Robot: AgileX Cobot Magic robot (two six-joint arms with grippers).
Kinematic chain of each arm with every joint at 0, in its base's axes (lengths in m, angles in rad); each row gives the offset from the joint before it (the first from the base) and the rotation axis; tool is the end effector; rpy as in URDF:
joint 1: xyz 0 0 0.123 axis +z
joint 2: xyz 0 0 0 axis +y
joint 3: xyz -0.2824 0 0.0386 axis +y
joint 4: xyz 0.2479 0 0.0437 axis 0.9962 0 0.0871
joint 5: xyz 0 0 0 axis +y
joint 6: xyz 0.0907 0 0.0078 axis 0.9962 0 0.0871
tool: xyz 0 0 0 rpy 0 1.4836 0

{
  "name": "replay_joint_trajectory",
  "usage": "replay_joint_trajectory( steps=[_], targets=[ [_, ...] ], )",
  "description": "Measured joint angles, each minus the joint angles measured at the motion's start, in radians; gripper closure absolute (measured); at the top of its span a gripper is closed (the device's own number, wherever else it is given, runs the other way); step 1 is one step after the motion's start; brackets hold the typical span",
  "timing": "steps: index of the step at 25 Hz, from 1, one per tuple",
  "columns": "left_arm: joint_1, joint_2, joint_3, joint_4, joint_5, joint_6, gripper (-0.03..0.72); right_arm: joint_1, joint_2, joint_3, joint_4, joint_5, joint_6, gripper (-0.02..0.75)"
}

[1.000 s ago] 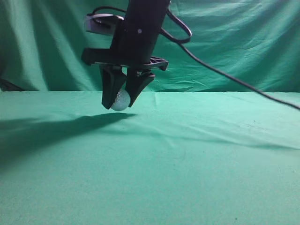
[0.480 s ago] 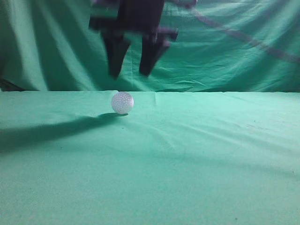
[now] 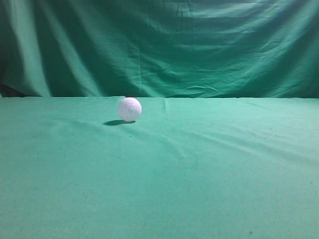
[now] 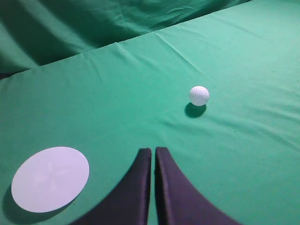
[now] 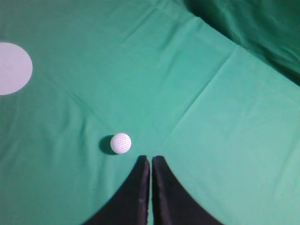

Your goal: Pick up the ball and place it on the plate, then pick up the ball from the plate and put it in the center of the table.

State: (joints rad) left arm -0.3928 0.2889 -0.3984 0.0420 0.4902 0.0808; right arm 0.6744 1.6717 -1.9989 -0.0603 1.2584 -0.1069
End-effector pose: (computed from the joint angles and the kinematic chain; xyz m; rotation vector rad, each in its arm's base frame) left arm 0.0645 -0.0248 0.2846 0.4584 1.8103 -0.1718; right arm 0.2750 0.2131 0.4532 -0.9181 2.2398 0.1828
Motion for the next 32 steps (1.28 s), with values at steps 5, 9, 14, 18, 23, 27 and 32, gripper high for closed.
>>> replay_joint_trajectory(
  steps=[5, 9, 14, 18, 23, 27, 32],
  targets=[
    [0.0, 0.0, 0.0, 0.0, 0.0, 0.0, 0.688, 0.0, -0.242, 0.206, 0.0, 0.005, 0.024, 0.738],
    [0.0, 0.0, 0.0, 0.0, 0.0, 0.0, 0.688, 0.0, -0.449, 0.44, 0.004, -0.008, 0.052, 0.738],
    [0.0, 0.0, 0.0, 0.0, 0.0, 0.0, 0.688, 0.0, -0.688, 0.707, 0.017, -0.099, 0.086, 0.738],
    [0.0, 0.0, 0.0, 0.0, 0.0, 0.0, 0.688, 0.0, -0.84, 0.865, 0.038, -0.161, 0.101, 0.738],
    [0.0, 0.0, 0.0, 0.0, 0.0, 0.0, 0.688, 0.0, -0.991, 1.003, 0.115, -0.238, 0.103, 0.738],
    [0.0, 0.0, 0.0, 0.001, 0.0, 0.0, 0.688, 0.0, -1.046, 1.025, 0.142, -0.206, 0.103, 0.738],
    [0.0, -0.002, 0.0, 0.001, 0.0, 0.0, 0.688, 0.0, -1.074, 1.045, 0.118, -0.232, 0.103, 0.738]
  ],
)
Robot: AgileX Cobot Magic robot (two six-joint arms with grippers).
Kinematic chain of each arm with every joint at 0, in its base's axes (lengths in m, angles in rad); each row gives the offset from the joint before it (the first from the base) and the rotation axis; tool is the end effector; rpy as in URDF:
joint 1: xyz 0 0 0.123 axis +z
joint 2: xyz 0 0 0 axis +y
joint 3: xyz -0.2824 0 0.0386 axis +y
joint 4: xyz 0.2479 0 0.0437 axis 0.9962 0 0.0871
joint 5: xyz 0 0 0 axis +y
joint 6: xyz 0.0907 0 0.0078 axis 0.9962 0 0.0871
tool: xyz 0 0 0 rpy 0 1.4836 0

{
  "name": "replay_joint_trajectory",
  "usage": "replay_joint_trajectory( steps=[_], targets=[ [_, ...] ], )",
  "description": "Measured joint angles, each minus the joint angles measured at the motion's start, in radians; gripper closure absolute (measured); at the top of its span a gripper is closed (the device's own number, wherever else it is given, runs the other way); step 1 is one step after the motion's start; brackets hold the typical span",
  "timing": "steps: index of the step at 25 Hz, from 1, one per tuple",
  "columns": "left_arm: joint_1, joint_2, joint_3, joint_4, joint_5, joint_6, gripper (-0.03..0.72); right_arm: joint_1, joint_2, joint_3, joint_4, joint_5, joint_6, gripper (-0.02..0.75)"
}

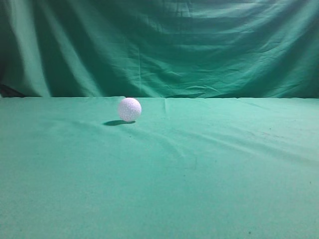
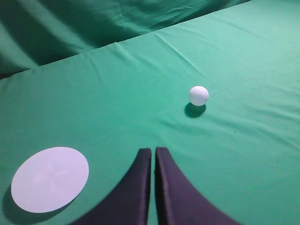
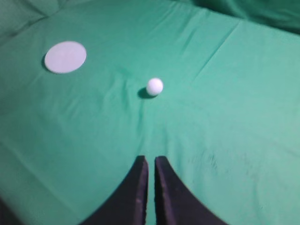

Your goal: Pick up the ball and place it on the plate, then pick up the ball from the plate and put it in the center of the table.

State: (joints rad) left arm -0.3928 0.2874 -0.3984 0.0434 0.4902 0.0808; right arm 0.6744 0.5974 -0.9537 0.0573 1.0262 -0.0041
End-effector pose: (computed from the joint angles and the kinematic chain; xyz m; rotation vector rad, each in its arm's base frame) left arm 0.0643 -0.0246 0.2847 0.4586 1.8086 -0.1705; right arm 0.0606 0.0542 0.3911 -0.7246 2.0641 0.4547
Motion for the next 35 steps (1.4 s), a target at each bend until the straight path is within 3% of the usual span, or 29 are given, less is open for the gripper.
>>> replay_joint_trajectory(
  steps=[5, 6, 14, 21, 26, 35],
  targets=[
    [0.0, 0.0, 0.0, 0.0, 0.0, 0.0, 0.688, -0.024, -0.095, 0.13, -0.057, -0.213, 0.001, 0.738],
    [0.0, 0.0, 0.0, 0.0, 0.0, 0.0, 0.688, -0.049, -0.124, 0.173, -0.063, -0.278, 0.001, 0.688],
    [0.0, 0.0, 0.0, 0.0, 0.0, 0.0, 0.688, -0.368, -0.334, 0.488, -0.067, -0.533, 0.001, 0.688],
    [0.0, 0.0, 0.0, 0.0, 0.0, 0.0, 0.688, -0.548, -0.537, 0.703, -0.067, -0.632, 0.001, 0.688],
    [0.0, 0.0, 0.0, 0.0, 0.0, 0.0, 0.688, -0.601, -0.606, 0.837, -0.067, -0.665, 0.002, 0.688],
    [0.0, 0.0, 0.0, 0.0, 0.001, 0.0, 0.688, -0.605, -0.606, 0.979, -0.067, -0.706, 0.028, 0.688]
  ],
)
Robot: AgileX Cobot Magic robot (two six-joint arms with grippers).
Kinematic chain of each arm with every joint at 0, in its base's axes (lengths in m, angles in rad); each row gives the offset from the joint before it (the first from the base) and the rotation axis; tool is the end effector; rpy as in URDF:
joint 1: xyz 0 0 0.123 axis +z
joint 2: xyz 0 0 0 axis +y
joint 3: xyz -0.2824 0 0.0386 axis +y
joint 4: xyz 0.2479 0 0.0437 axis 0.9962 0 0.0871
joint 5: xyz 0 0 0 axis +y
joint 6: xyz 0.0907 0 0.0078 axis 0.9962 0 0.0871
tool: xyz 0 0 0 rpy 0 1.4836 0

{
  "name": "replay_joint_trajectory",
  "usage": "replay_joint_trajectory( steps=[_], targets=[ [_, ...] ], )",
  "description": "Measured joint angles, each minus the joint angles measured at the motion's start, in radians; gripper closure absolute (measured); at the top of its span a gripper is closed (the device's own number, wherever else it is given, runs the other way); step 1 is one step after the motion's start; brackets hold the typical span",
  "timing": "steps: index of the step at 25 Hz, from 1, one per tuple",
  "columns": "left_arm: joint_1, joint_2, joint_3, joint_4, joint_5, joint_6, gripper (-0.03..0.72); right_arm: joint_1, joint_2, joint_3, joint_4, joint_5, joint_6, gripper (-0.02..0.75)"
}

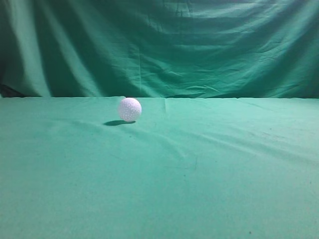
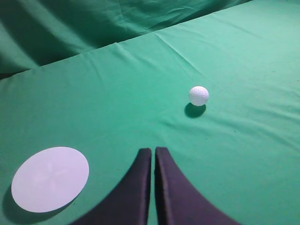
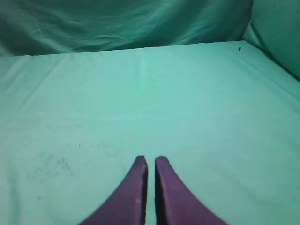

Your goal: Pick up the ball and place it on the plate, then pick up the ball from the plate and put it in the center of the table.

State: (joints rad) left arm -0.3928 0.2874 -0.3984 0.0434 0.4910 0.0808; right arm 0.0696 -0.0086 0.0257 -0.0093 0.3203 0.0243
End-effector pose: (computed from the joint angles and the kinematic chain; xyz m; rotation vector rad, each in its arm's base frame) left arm 0.0643 -0.0246 0.2846 0.4588 1.8094 -0.1704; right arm 0.0539 0.0035 0.1760 -0.0472 1.8207 0.0575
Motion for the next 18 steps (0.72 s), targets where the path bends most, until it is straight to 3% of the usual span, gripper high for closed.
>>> replay_joint_trajectory(
  steps=[18],
  targets=[
    [0.0, 0.0, 0.0, 0.0, 0.0, 0.0, 0.688, 0.0, 0.0, 0.002, 0.002, 0.056, 0.012, 0.688]
  ],
)
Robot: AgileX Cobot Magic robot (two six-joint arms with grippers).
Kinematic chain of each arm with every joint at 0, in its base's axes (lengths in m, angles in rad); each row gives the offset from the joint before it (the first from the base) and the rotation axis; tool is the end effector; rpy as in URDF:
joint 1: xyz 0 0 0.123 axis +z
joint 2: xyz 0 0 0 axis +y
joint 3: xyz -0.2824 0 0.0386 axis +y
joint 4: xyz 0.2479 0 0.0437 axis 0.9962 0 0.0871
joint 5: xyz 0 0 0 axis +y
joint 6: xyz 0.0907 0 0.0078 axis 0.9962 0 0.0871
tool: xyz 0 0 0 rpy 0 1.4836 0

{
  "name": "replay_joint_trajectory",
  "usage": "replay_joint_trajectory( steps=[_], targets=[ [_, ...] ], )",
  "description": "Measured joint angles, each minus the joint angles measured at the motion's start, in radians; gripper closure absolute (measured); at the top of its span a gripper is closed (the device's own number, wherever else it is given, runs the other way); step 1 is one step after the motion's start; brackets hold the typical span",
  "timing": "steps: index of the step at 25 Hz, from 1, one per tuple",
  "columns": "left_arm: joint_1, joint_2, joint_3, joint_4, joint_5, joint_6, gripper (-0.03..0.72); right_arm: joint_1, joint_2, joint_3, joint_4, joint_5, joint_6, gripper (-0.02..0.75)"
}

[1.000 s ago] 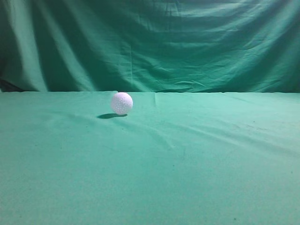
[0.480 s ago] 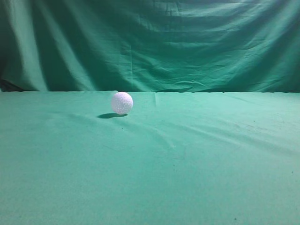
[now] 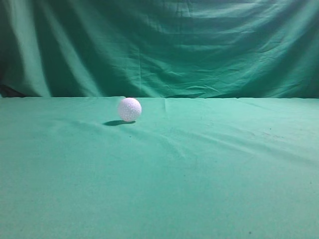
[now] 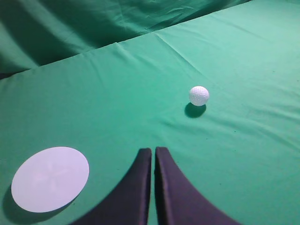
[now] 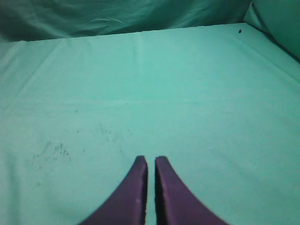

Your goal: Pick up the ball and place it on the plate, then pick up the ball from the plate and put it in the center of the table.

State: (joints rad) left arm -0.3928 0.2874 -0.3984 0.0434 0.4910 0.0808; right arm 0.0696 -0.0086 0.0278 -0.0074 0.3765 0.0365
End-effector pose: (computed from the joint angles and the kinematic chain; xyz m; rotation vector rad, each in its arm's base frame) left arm 0.0643 -0.0246 0.2846 0.4588 1.8094 -0.1704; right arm 0.0526 0.0034 0.1703 -0.0357 1.8795 0.0656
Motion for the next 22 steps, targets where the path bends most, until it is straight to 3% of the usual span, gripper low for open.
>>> replay_joint_trajectory(
  steps=[18, 22],
  targets=[
    [0.002, -0.029, 0.002, 0.0, 0.0, 0.0, 0.688, 0.0, 0.0, 0.0, 0.0, 0.0, 0.002, 0.688],
    [0.083, -0.121, 0.006, 0.005, 0.024, 0.0, 0.688, 0.0, 0.0, 0.0, 0.0, 0.0, 0.002, 0.688]
  ],
)
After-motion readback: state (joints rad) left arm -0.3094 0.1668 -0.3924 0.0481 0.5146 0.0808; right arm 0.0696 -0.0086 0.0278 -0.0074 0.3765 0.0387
